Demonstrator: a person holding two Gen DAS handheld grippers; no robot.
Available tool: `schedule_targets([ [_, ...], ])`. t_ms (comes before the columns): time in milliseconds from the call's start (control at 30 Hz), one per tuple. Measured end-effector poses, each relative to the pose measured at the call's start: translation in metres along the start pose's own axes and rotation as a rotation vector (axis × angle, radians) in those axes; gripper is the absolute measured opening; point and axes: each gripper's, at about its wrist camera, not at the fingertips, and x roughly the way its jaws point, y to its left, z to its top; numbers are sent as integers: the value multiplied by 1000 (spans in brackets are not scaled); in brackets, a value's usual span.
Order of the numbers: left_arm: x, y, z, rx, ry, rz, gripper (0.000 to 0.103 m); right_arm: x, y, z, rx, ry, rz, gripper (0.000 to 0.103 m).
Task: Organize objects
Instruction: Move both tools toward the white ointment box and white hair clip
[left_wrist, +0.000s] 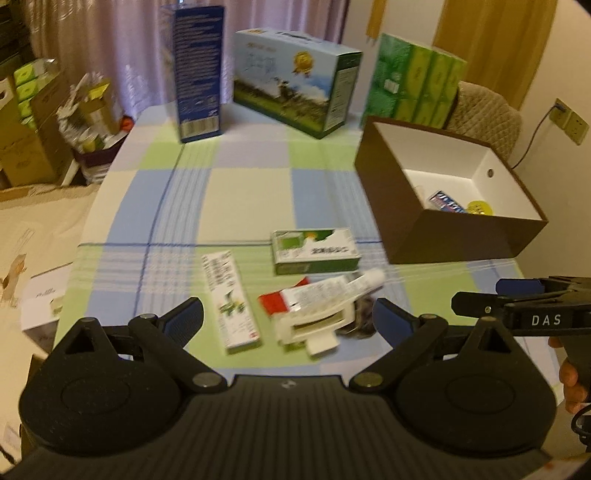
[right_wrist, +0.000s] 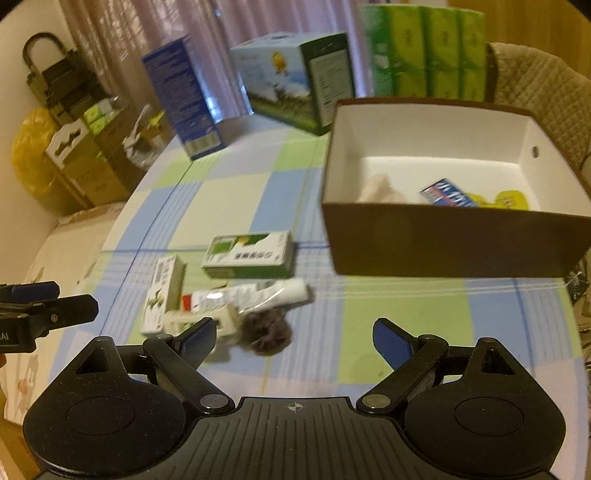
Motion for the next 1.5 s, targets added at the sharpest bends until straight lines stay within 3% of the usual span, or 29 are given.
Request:
schedule_targets([
  [900,34,58,-26,-55,87,97,97,75,72,-17,-106,36,103,86],
  [1500,67,88,-31,-92,150,137,97,130,94,-18,-154,42,54,84],
])
